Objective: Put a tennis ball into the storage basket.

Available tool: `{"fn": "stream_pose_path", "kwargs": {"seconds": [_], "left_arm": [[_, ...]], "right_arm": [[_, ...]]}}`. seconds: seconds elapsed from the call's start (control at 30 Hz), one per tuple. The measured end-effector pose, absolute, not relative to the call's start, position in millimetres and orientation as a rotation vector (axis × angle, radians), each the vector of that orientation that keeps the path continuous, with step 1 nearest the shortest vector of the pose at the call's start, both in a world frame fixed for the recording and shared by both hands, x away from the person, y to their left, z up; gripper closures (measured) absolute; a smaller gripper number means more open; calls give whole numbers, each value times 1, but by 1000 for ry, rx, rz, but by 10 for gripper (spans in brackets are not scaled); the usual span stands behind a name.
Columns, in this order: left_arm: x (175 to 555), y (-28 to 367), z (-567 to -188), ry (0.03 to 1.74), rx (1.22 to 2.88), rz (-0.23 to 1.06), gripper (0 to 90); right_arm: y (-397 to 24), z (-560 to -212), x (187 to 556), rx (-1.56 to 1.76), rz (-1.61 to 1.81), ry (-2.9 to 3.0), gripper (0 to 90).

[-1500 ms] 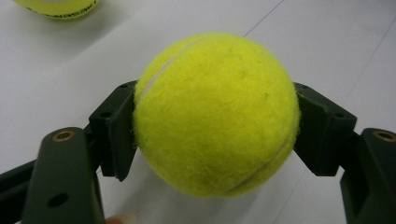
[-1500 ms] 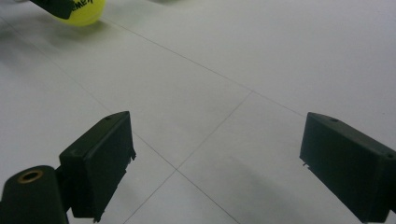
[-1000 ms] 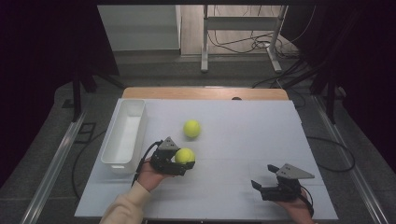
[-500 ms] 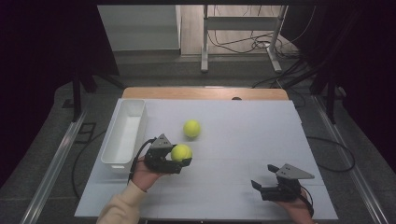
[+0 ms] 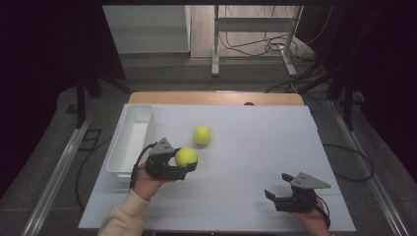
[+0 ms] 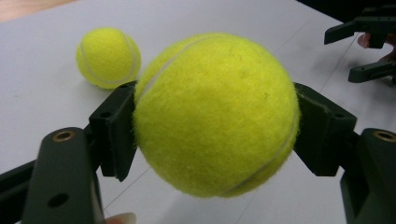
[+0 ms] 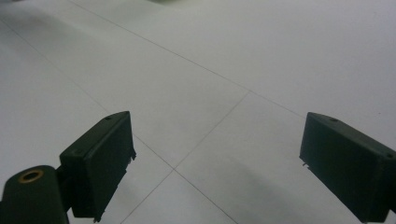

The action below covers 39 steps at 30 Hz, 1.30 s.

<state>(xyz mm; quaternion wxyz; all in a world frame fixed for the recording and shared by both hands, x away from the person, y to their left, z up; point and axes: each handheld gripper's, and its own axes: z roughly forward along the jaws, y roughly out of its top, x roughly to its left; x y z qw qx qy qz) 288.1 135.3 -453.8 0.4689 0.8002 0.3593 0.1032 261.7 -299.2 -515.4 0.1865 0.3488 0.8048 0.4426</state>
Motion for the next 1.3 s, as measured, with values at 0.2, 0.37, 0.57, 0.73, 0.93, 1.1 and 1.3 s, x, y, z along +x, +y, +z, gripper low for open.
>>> {"fn": "stream_pose_path", "kwargs": {"seconds": [0.2, 0.37, 0.57, 0.73, 0.93, 1.1, 1.3], "left_arm": [[285, 141, -446, 879, 1932, 277, 262], [282, 147, -440, 879, 1906, 297, 262], [280, 152, -433, 877, 1884, 313, 262], [278, 157, -429, 879, 1862, 321, 262], [277, 166, -425, 893, 1836, 339, 262], [275, 172, -422, 900, 1813, 341, 262], [273, 176, -418, 899, 1792, 350, 262]], "right_arm": [[-299, -515, 262, 982, 1244, 2265, 104], [-299, -516, 262, 983, 1242, 2266, 104], [-299, -515, 262, 983, 1239, 2266, 104], [-299, -516, 262, 986, 1241, 2266, 104], [-299, -516, 262, 986, 1238, 2265, 105], [-299, -516, 262, 984, 1240, 2265, 105], [-299, -516, 262, 984, 1238, 2265, 105]]}}
